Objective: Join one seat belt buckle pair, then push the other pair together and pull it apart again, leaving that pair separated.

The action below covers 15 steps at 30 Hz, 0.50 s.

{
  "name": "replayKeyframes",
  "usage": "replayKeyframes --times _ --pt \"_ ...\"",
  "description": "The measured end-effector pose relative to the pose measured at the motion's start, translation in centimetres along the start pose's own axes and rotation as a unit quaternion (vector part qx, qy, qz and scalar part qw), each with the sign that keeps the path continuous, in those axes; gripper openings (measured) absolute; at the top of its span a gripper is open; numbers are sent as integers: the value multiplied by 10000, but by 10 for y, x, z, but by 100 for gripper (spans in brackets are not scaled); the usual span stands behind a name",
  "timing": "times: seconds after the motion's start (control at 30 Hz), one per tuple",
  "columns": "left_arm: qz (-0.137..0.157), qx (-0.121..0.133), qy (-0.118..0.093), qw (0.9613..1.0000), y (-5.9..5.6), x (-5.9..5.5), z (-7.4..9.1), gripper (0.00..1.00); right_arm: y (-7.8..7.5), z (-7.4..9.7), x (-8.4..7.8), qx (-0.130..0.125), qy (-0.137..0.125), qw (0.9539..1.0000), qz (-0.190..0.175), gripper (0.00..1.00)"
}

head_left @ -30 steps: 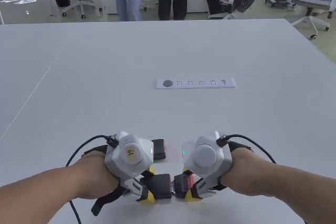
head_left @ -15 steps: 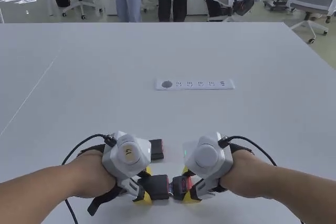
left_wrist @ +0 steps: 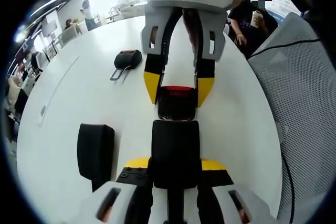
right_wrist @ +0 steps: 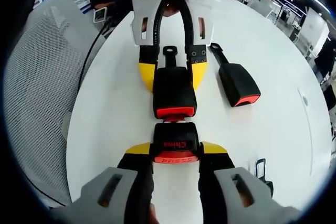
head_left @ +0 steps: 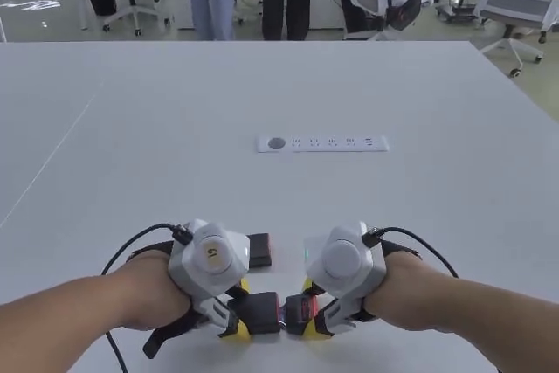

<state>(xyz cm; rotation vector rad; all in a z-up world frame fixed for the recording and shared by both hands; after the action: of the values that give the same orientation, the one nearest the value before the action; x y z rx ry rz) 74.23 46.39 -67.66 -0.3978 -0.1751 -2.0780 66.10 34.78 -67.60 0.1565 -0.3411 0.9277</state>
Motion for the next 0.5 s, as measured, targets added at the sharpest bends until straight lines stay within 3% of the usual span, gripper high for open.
replayKeyframes --times 0.5 --pt "-23 56 257 9997 0 2 0 34 1 -2 1 45 58 10000 50 33"
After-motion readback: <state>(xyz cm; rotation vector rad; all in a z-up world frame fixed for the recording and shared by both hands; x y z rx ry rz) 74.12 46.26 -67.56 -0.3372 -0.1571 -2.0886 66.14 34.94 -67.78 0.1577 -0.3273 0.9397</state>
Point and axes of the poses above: the centre of the closed fingertips' face, and the gripper's own axes: z roughly backward along the fingers, y roughly to its left, x roughly out of its top, the point moved 8 cm from there along z, roughly backward along the fingers, and after that the axes turned 10 degrees about y, right-handed, at the moved point
